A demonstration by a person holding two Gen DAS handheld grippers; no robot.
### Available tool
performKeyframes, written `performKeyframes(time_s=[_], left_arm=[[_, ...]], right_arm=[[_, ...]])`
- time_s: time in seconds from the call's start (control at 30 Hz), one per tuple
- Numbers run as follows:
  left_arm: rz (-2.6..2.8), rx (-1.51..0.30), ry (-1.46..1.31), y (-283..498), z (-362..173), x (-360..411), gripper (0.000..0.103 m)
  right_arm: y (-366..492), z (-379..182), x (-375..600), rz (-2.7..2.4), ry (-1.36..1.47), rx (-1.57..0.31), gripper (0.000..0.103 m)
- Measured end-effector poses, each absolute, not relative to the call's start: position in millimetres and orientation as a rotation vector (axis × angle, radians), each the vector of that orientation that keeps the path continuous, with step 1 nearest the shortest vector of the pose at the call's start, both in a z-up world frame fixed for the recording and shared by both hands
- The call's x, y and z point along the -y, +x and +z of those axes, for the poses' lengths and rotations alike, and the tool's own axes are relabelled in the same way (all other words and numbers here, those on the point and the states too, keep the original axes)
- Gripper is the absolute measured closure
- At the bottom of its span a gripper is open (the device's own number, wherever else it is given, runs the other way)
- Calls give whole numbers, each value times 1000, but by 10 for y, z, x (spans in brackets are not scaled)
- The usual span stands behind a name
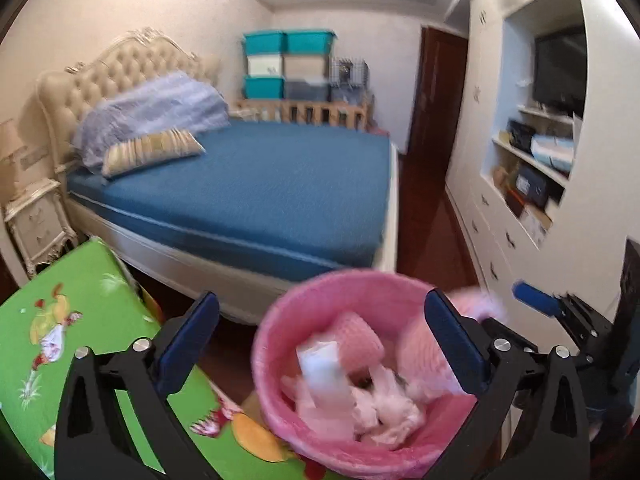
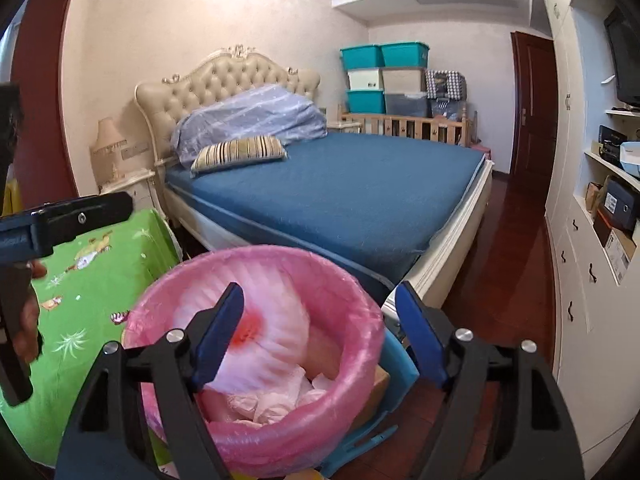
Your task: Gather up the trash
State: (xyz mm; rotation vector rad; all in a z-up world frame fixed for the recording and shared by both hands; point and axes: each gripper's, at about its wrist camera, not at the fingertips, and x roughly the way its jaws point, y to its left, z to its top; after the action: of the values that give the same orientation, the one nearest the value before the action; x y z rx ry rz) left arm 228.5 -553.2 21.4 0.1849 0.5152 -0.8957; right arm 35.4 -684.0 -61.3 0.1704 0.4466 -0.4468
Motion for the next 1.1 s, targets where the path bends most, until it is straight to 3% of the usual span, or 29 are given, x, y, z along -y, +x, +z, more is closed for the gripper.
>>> performKeyframes(time_s=[0.17, 0.4, 0.5, 0.87, 1.1], left_arm=[[-816, -397, 230, 2189, 394, 5172, 6], [-754, -191, 223, 1702, 871, 4588, 6], [-779, -175, 185, 1488, 986, 4374, 6], [-771, -369, 145, 1188, 432, 3829, 6], [-776, -383, 164, 1112, 205, 3692, 6]], right_arm=[[-81, -281, 6736, -452, 191, -375, 26], [-579, 406, 6290, -441, 146, -275, 4], [-708, 526, 6063, -465, 123, -269, 4], [-826, -55, 5578, -436, 126, -354, 4], [-807, -209, 5569, -427, 132, -410, 4]])
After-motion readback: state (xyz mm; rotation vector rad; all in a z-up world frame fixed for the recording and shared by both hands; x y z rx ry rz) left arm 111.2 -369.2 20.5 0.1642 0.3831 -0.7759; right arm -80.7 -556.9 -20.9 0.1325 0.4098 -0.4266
